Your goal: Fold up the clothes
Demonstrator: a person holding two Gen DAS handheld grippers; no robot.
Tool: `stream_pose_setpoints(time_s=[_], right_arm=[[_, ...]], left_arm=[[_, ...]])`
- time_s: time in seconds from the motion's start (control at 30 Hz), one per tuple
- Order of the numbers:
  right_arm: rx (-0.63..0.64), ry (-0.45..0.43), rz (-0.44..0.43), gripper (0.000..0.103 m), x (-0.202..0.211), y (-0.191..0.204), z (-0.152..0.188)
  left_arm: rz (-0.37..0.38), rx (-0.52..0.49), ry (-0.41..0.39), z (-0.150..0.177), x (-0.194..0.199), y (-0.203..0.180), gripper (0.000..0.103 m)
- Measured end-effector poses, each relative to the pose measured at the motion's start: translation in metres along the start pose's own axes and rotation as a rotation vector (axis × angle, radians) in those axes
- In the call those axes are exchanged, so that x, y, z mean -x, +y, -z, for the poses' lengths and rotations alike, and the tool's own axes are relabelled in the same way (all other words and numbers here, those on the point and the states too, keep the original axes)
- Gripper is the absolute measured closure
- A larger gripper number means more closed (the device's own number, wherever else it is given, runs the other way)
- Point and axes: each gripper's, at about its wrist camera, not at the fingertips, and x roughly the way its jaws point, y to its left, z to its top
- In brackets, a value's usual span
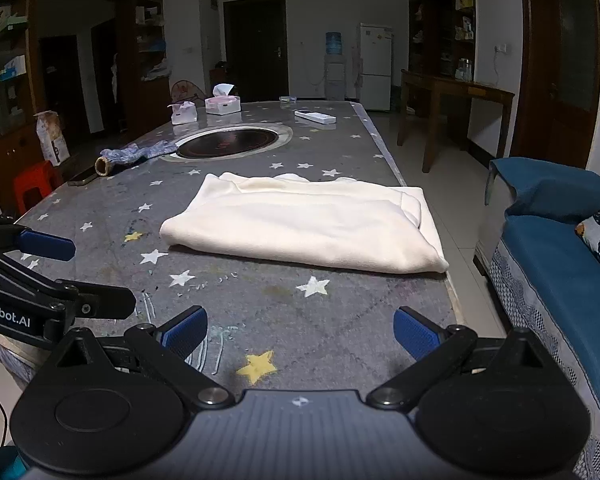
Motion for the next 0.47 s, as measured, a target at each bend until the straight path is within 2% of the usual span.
stream_pose_setpoints(time_s=[0.47], right_arm=[[0.0,0.002,-0.006,0.002,-0.001,0.0012,0.0006]], left_arm=[[0.003,-0.001,0.003,-0.0013,-0.0032,0.0003,0.0]])
